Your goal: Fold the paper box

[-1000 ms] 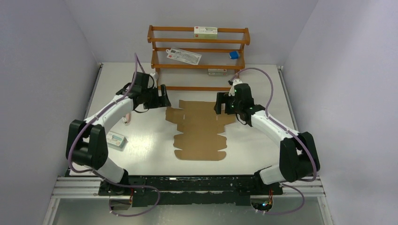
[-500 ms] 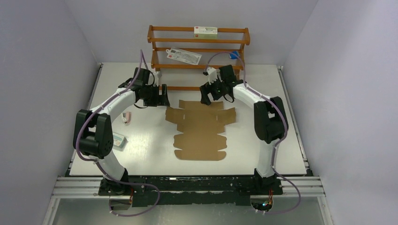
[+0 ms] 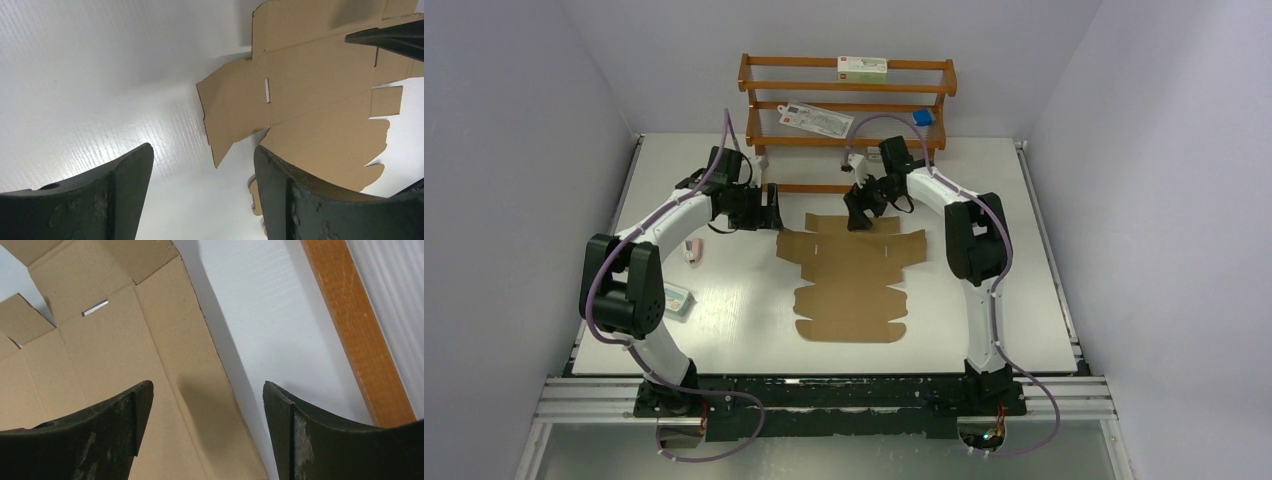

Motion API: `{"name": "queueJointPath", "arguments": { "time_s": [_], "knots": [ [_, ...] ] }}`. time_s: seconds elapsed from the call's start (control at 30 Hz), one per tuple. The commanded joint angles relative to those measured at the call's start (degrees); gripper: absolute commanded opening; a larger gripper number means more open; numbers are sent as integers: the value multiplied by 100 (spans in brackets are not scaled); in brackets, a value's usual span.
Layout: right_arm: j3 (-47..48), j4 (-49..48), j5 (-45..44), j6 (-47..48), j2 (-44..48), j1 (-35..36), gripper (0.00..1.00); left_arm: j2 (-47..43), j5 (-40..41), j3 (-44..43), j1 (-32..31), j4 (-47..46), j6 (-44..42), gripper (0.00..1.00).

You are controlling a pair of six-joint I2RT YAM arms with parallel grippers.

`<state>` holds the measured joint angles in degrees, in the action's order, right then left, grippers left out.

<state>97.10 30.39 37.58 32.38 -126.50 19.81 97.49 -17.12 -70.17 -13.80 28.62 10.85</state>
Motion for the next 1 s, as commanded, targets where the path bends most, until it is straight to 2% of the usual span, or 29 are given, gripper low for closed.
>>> {"name": "queueJointPath", "arguments": {
  "time_s": [0.0, 0.37, 0.57, 0.77, 0.97],
  "knots": [
    [535, 593, 388, 584, -452, -37, 83, -116, -1, 56, 44, -5, -92, 78],
    [990, 1439, 847, 1275, -772, -40, 72, -108, -26, 65, 44, 3, -101, 78],
    [1256, 1787, 900, 1412, -856, -39, 56, -116, -37, 69, 44, 3, -110, 78],
    [1267, 1889, 899, 1508, -721, -31, 28, -140, -29, 84, 44, 5, -110, 78],
    [947, 1892, 843, 1614, -400, 63, 11, -223, -67, 121, 44, -17, -103, 78]
  ]
}}
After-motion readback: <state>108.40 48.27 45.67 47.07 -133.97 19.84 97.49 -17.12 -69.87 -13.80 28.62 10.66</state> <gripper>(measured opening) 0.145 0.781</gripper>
